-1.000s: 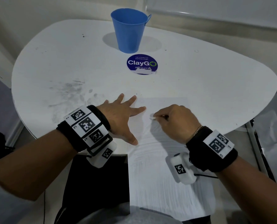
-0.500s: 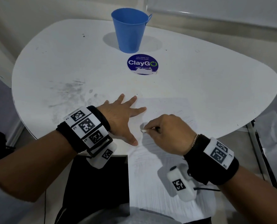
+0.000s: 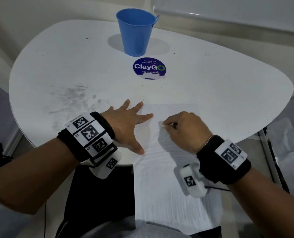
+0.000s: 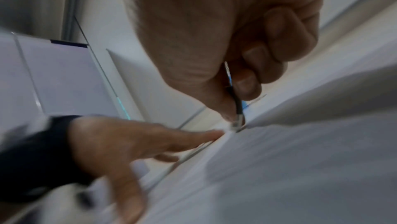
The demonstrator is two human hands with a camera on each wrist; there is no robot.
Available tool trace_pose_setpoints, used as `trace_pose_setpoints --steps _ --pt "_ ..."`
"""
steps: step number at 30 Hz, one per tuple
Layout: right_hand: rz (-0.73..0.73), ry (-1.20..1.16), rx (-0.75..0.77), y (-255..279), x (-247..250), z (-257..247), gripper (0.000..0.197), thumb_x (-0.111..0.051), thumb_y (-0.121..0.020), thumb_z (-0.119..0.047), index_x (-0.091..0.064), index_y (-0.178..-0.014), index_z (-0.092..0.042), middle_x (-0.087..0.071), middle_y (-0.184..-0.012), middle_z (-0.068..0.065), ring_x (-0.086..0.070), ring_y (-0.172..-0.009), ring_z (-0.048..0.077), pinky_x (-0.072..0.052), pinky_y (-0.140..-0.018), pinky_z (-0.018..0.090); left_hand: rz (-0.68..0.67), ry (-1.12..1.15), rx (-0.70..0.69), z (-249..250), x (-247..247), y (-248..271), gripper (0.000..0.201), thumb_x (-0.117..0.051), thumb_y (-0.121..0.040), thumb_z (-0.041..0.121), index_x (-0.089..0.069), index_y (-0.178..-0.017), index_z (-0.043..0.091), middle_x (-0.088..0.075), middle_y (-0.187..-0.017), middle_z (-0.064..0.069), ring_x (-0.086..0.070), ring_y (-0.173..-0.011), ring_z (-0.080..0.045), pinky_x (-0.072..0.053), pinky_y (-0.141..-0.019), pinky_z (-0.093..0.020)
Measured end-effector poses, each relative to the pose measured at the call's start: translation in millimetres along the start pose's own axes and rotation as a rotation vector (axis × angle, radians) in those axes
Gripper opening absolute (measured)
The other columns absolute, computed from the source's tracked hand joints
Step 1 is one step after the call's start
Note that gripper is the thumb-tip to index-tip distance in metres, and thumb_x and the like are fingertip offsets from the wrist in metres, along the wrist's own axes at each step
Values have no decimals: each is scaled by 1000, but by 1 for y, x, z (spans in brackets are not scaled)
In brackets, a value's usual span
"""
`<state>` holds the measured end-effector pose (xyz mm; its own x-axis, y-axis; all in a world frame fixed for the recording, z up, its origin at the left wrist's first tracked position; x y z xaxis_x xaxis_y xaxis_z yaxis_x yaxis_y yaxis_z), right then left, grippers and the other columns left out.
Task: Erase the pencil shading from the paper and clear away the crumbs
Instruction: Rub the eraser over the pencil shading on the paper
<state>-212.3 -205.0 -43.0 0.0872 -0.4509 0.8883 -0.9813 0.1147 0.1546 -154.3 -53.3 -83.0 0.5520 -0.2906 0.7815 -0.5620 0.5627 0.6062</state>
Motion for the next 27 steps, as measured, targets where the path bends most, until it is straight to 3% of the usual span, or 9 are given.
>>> trace_pose_setpoints --steps 3,8,12,17,22,25,27 --pt "-109 8 80 12 -15 -19 20 -57 -94 -23 -77 -100 -23 -75 -88 -6 -67 -86 19 -54 -81 34 -1 10 2 0 0 0 121 -73 -68 76 11 -152 57 30 -162 17 30 -150 -20 3 -123 -58" --pt "79 -34 -79 -8 13 21 21 -57 -96 -23 -77 -99 -20 -76 -92 -1 -68 -87 23 -54 -80 34 1 5 -1 1 1 1 121 -74 -68 75 10 -153 56 29 -162 16 29 -151 -21 2 -123 -59" --pt "-50 -49 31 3 -6 0 20 -58 -95 -22 -77 -99 -18 -73 -82 -9 -65 -81 16 -49 -76 27 -3 10 -13 1 1 2 121 -75 -69 73 10 -153 57 29 -162 16 29 -150 -21 2 -123 -59" --pt "73 -33 -92 -13 20 29 21 -60 -95 -22 -77 -106 -21 -74 -109 -6 -66 -102 18 -51 -91 31 7 22 -19 1 1 3 120 -76 -69 71 8 -153 57 28 -162 17 29 -150 -20 3 -123 -59" --pt "-58 -93 3 -4 -7 9 18 -61 -94 -25 -78 -101 -23 -74 -95 -12 -66 -91 11 -49 -83 24 -5 19 -17 1 1 3 120 -76 -69 70 8 -153 57 29 -162 17 29 -150 -21 3 -123 -58" --pt "33 -103 -62 -14 6 25 18 -62 -94 -26 -78 -101 -27 -74 -105 -12 -66 -100 12 -52 -90 28 -5 10 -15 1 1 3 120 -75 -69 72 9 -153 57 29 -162 16 30 -150 -21 2 -123 -59" --pt "104 -96 -106 -15 16 35 19 -61 -94 -24 -78 -102 -24 -74 -106 -9 -67 -100 15 -52 -88 27 -2 4 -13 1 1 3 120 -75 -69 73 10 -153 57 29 -162 17 29 -150 -21 2 -123 -60"
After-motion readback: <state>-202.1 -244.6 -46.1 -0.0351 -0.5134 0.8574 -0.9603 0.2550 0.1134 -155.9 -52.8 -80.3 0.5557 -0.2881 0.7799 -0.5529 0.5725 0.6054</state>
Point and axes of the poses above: each hand's wrist, its own y-axis away from the middle knuckle, its own x-axis out of the back of the hand, z = x × y, the point moved 8 cm from there along -y, towards the middle knuckle
